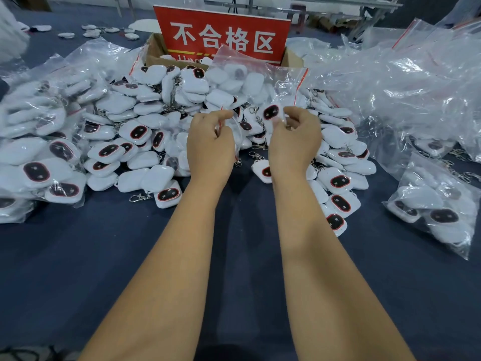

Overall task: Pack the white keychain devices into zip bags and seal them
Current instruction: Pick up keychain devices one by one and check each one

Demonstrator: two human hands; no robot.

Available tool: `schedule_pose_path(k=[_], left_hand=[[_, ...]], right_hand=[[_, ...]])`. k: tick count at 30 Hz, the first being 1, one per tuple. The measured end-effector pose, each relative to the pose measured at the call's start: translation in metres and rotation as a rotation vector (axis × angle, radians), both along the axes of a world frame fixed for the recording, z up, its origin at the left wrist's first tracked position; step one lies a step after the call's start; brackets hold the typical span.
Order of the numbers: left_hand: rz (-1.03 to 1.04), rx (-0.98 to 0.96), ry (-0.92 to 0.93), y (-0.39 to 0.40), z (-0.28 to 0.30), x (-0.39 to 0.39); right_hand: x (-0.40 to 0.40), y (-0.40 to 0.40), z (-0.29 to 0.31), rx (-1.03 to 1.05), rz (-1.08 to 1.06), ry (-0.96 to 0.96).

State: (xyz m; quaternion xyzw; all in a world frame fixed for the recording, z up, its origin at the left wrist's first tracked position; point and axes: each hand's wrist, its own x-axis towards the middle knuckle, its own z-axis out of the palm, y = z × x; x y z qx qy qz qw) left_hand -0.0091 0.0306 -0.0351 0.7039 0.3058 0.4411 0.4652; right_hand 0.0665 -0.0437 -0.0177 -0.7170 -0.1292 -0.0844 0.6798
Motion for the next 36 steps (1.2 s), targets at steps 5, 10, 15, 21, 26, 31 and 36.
schedule_pose_path(k=[5, 10, 15, 21, 26, 31, 36], left_hand=[[0.148, -0.125, -0.180, 0.004, 0.004, -0.001], [0.346, -0.201, -0.378, 0.006, 0.008, -0.004], [0.387, -0.257, -0.435, 0.008, 0.011, -0.005], [0.171, -0.134, -0.221, 0.006, 0.006, -0.004], [0.046, 0.003, -0.035, 0.004, 0.001, 0.000], [0.187, -0.124, -0.153, 0.006, 0.004, -0.001], [0.259, -0.151, -0.215, 0.006, 0.007, -0.001]], right_hand=[[-0.001, -0.004, -0.001, -0.463, -0.091, -0.378], [-0.025, 0.013, -0.016, -0.970, 0.343, -0.490], [-0.017, 0.011, -0.017, -0.992, 0.273, -0.415], [-0.019, 0.011, -0.005, -0.281, 0.276, -0.051], [-0.022, 0.015, 0.001, 0.252, 0.422, 0.273], [-0.028, 0.019, -0.001, 0.357, 0.595, 0.421], [-0.034, 0.023, -0.006, 0.271, 0.634, 0.469]])
